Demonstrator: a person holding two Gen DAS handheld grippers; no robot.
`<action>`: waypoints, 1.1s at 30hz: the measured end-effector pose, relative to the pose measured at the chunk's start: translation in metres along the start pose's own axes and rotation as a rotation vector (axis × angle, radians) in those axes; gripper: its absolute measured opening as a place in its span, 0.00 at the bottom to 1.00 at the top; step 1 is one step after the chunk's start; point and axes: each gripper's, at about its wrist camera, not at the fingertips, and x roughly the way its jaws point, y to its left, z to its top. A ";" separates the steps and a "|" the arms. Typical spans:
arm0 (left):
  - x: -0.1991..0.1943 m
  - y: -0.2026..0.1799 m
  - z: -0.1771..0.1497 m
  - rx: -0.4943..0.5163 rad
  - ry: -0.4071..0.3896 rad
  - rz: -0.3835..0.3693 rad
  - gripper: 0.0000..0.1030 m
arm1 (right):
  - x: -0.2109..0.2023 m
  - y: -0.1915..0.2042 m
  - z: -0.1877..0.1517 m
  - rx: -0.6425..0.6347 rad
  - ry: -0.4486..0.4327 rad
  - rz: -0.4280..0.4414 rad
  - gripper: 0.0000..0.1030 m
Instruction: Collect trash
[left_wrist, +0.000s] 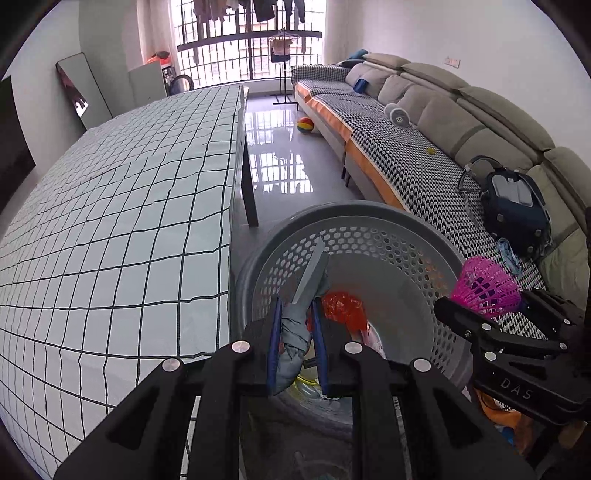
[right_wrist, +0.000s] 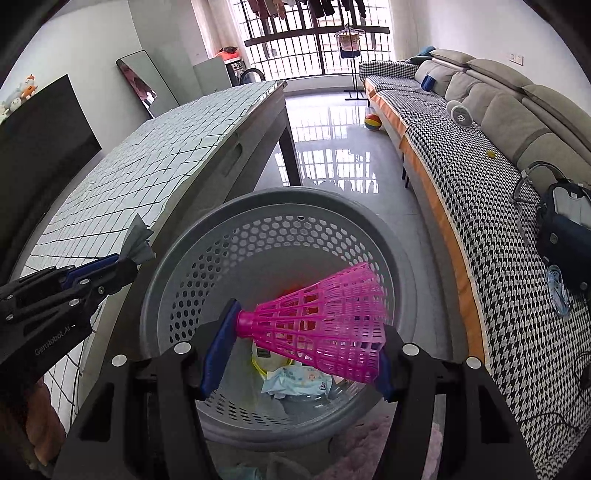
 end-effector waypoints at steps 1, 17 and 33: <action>-0.001 0.001 0.000 0.000 -0.002 0.003 0.18 | 0.000 0.002 -0.001 -0.001 -0.003 -0.002 0.59; -0.012 0.005 0.005 -0.024 -0.038 0.046 0.63 | -0.007 -0.001 0.002 0.006 -0.024 -0.013 0.75; -0.014 0.012 0.003 -0.046 -0.044 0.058 0.69 | -0.008 0.003 0.001 0.012 -0.028 -0.021 0.75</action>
